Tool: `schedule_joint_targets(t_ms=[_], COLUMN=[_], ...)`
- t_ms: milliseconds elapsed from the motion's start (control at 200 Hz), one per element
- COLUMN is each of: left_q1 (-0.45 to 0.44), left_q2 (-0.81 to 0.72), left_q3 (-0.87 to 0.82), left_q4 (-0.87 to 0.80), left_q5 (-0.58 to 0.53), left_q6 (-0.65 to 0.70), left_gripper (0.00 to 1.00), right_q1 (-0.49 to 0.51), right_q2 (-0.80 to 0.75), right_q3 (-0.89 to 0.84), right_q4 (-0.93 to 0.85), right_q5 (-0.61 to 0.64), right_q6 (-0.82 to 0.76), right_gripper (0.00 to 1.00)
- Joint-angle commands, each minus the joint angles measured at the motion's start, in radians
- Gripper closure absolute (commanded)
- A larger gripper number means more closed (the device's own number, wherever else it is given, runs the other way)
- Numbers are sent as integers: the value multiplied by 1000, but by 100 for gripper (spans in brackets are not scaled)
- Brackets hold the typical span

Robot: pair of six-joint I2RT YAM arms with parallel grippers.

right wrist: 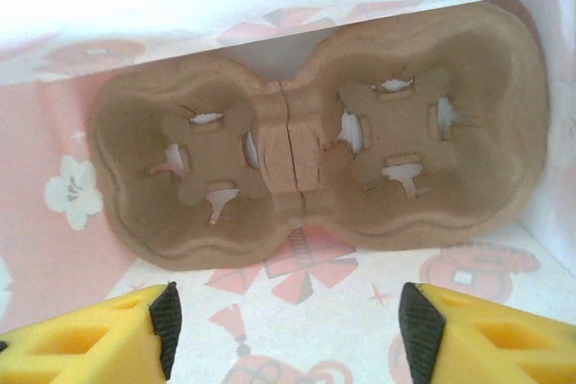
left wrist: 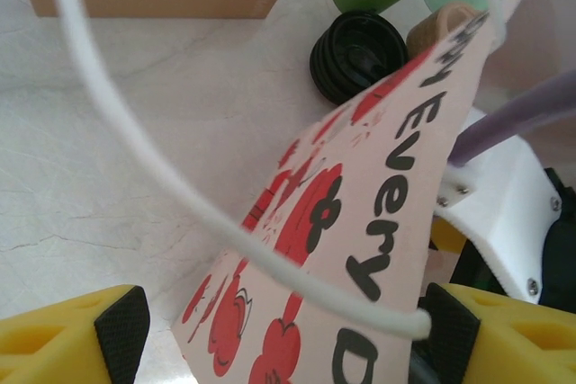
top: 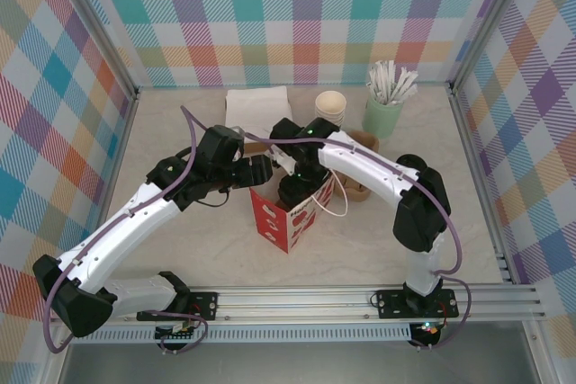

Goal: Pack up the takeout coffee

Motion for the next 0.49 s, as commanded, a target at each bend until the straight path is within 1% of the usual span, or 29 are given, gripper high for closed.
schedule_joint_targets(t_ms=[0,145,360,490], left_q1=[11,11,12,11], left_q2=[-30,-42,-69,-88], left_q3=[32,29,29,33], left_q4=[17,13,2,-6], left_q5=[24,20,11,2], left_q6=[10,10,17,14], left_gripper=[18,18,13,12], right_q1=[7,4,-16,-31], right_q2=[-44,-54,-79,-91], right_q3=[57,119,215,275], right_q4=[-45,-68,-98,-116], right_q5=[4,18,42,51], right_q6=[-5,-9,-14,-24], right_gripper=[30,25,15,12])
